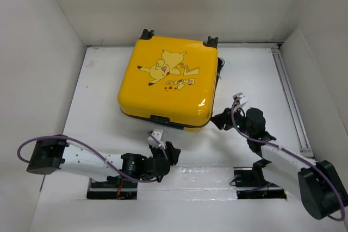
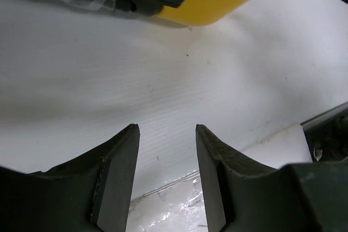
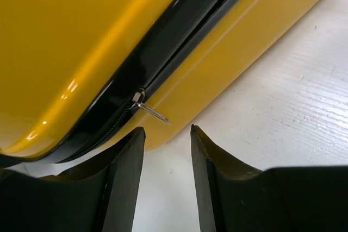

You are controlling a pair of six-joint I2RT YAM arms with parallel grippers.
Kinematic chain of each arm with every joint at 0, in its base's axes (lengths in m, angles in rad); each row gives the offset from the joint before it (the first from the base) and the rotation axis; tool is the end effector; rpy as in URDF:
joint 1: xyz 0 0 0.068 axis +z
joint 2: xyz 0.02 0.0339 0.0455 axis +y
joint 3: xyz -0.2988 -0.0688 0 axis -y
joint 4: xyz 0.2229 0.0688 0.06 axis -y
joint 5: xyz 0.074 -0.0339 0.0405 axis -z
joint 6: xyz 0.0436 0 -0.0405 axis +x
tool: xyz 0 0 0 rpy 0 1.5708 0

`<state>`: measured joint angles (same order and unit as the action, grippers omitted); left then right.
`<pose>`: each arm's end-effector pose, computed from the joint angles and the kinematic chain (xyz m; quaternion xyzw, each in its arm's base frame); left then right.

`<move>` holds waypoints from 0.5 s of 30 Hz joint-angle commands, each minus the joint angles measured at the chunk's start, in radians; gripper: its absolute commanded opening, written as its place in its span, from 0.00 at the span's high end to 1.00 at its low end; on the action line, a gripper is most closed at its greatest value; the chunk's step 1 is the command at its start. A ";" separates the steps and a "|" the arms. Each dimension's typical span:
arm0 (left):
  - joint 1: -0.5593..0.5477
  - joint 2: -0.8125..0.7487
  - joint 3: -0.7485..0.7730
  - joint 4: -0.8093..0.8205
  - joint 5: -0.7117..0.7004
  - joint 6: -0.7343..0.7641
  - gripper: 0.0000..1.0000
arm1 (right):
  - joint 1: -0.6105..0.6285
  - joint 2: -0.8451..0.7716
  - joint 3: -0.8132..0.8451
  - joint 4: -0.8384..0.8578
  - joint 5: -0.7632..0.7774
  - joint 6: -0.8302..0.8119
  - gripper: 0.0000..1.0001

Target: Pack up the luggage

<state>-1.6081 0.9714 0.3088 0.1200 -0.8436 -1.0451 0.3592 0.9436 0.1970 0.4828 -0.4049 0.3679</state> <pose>0.0269 -0.1534 0.2172 0.0273 0.8191 -0.3491 0.4544 0.1429 0.0720 0.2183 -0.1189 0.7783 0.3610 0.4999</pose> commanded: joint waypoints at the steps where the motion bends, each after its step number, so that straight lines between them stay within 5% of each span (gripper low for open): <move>1: 0.000 0.033 -0.004 -0.089 -0.100 -0.243 0.58 | -0.008 0.088 0.041 0.175 -0.048 -0.049 0.54; 4: 0.092 0.072 -0.004 -0.113 -0.124 -0.300 0.58 | -0.017 0.168 0.084 0.195 -0.117 -0.076 0.54; 15: 0.345 0.128 -0.033 0.309 -0.019 0.023 0.51 | -0.017 0.138 0.105 0.177 -0.084 -0.138 0.51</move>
<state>-1.3098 1.0885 0.2859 0.2909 -0.8795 -1.1011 0.3397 1.1049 0.2520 0.5610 -0.4706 0.2569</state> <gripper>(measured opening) 0.486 0.491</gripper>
